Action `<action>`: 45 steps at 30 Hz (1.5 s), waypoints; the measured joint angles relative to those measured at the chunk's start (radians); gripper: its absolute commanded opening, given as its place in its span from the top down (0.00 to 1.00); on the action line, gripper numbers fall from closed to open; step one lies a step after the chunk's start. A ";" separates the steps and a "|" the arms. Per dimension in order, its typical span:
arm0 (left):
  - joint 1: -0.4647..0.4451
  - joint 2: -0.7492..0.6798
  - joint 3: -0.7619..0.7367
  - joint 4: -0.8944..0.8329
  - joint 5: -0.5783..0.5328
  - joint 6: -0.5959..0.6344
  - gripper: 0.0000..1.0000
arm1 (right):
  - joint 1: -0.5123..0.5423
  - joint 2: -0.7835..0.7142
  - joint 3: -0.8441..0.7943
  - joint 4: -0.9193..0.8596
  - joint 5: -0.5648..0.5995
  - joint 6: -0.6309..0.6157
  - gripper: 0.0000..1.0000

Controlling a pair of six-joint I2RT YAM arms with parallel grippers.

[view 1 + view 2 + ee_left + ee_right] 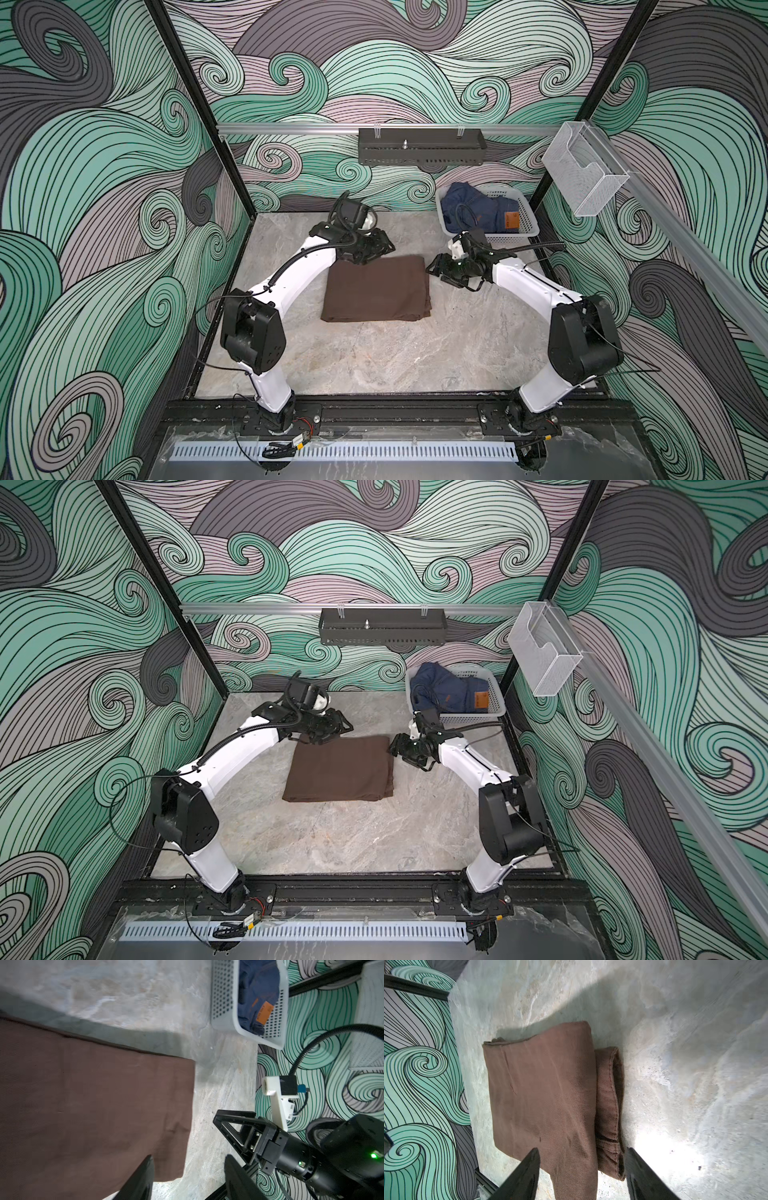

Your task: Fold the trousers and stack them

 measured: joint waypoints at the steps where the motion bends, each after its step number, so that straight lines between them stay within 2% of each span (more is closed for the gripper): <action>1: 0.019 -0.011 -0.031 -0.001 0.002 0.005 0.42 | 0.011 0.017 0.001 0.000 -0.003 0.001 0.37; 6: 0.115 -0.043 -0.174 -0.005 0.025 0.038 0.43 | 0.073 0.088 0.010 -0.013 0.000 0.011 0.41; 11: 0.193 -0.047 -0.267 0.003 0.068 0.057 0.43 | 0.136 0.087 0.105 -0.090 0.111 -0.009 0.35; 15: 0.236 -0.046 -0.314 0.016 0.102 0.068 0.44 | 0.170 0.071 0.170 -0.093 0.163 -0.026 0.37; 16: 0.243 -0.044 -0.320 0.020 0.111 0.070 0.44 | 0.173 0.071 0.183 -0.092 0.164 -0.028 0.41; 18: 0.249 -0.036 -0.331 0.031 0.123 0.075 0.45 | 0.168 0.085 0.211 -0.085 0.146 -0.031 0.57; 20: 0.259 -0.021 -0.350 0.051 0.135 0.076 0.46 | 0.148 0.131 0.251 -0.057 0.086 -0.017 0.73; 21: 0.263 -0.014 -0.365 0.062 0.140 0.076 0.46 | 0.136 0.160 0.267 -0.034 0.052 -0.008 0.77; 24: 0.289 0.010 -0.424 0.087 0.146 0.076 0.47 | 0.089 0.258 0.278 0.056 -0.021 0.030 0.84; 29: 0.338 0.090 -0.459 0.088 0.145 0.086 0.47 | 0.001 0.395 0.269 0.138 -0.096 0.079 0.87; 36: 0.359 0.114 -0.458 0.092 0.156 0.109 0.47 | -0.053 0.420 0.222 0.216 -0.148 0.087 0.84; 41: 0.363 0.114 -0.458 0.092 0.168 0.120 0.46 | -0.051 0.369 0.188 0.205 -0.148 0.060 0.68; 45: 0.363 0.086 -0.458 0.078 0.167 0.126 0.45 | -0.043 0.244 0.153 0.138 -0.121 0.027 0.55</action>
